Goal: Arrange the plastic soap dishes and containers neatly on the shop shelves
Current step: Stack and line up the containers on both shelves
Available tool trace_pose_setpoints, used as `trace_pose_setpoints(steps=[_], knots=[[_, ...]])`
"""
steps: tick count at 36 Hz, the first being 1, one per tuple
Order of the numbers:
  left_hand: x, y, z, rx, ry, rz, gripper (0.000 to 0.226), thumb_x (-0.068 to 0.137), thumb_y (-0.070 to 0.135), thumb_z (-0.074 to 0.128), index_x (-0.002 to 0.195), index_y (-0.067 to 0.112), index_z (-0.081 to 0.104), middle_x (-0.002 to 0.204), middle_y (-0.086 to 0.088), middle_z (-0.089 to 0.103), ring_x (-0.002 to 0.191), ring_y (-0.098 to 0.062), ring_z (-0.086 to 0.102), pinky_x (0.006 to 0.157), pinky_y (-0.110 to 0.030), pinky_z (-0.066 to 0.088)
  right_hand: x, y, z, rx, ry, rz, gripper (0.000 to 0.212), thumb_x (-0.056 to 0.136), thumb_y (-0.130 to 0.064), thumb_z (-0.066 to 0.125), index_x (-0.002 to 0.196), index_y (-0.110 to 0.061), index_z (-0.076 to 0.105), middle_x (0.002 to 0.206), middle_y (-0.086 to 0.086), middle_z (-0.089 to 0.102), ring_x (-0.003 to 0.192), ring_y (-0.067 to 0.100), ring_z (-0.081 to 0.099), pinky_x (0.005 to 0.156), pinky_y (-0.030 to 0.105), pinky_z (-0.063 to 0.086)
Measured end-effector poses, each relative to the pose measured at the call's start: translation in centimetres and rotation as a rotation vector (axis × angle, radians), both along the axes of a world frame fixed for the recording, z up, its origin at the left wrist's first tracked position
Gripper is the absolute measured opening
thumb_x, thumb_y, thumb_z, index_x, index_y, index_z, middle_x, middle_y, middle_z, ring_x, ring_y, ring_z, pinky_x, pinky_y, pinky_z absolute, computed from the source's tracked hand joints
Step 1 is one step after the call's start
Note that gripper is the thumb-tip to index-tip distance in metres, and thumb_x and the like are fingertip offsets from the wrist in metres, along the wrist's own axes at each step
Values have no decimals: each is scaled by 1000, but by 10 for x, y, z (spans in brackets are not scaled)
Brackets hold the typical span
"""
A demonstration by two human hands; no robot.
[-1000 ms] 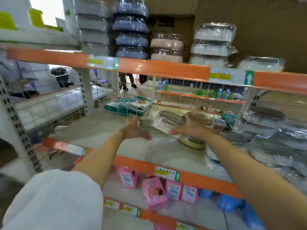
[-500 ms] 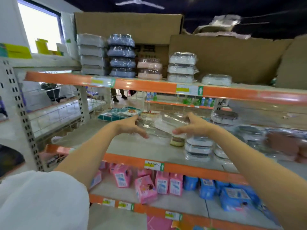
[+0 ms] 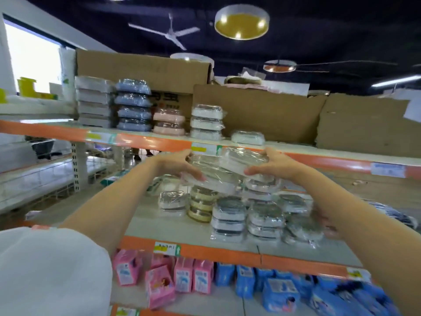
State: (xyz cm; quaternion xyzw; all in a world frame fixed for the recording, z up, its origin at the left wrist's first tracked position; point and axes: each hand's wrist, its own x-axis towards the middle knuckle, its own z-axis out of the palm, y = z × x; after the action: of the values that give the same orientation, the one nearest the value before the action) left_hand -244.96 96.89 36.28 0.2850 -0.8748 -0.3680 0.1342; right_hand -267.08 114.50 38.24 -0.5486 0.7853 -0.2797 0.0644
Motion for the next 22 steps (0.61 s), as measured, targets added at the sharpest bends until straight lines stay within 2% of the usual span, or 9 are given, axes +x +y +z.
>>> trace_pose_setpoints(steps=[2,4,6,9,12,15,18,20,22], knots=[[-8,4,18,-21,33,-4,94,78,34,75,149,13,18,150,-7,30,117,-16,41,69,-13,39,-13,3,14,-26,29,-28,105,65,-62,72,144,-8,31,144,7,38,122,21,42,97,30,36],[-14,8,38,-19,76,3,97,75,35,77,150,12,18,150,-7,31,116,-16,42,68,-15,39,-28,2,27,-62,48,-66,109,63,-66,70,145,-7,30,145,10,34,127,24,40,103,36,37],[-21,9,55,-49,98,16,105,59,46,84,142,10,30,134,-6,43,101,-12,48,69,-21,42,-41,1,39,-107,34,-90,108,64,-65,72,145,-7,29,146,11,33,127,25,40,103,36,38],[-32,7,71,-81,154,32,94,45,51,82,120,7,45,102,-4,47,86,-13,46,69,-25,43,-59,-4,52,-149,1,-119,106,63,-67,72,141,-7,32,141,10,36,121,24,43,101,38,42],[-48,-2,81,-81,209,58,88,53,45,85,120,5,44,98,-3,47,82,-12,48,62,-23,43,-75,-15,60,-183,-33,-147,105,61,-68,72,137,-7,34,137,10,37,115,23,45,97,38,44],[-63,-19,85,-72,237,82,77,42,53,83,94,13,43,84,0,39,69,-10,40,58,-22,40,-89,-33,66,-198,-44,-187,115,53,-72,72,140,-8,32,142,12,33,122,27,43,103,43,43],[-79,-45,85,-78,267,99,84,38,56,82,101,14,45,90,-3,44,77,-14,44,65,-28,42,-106,-53,68,-188,-21,-220,108,65,-68,71,145,-9,26,149,15,24,131,32,37,109,46,36],[-91,-63,86,-58,306,98,90,36,57,83,107,15,46,94,-4,47,81,-16,46,67,-31,42,-118,-67,69,-186,-32,-232,110,62,-70,71,144,-10,28,150,15,24,132,32,36,110,47,35],[-103,-79,88,-62,340,101,86,41,55,83,106,15,45,94,-2,47,79,-15,45,64,-30,41,-130,-81,70,-194,-49,-245,112,61,-71,71,144,-10,27,151,15,24,132,32,36,110,47,35]])
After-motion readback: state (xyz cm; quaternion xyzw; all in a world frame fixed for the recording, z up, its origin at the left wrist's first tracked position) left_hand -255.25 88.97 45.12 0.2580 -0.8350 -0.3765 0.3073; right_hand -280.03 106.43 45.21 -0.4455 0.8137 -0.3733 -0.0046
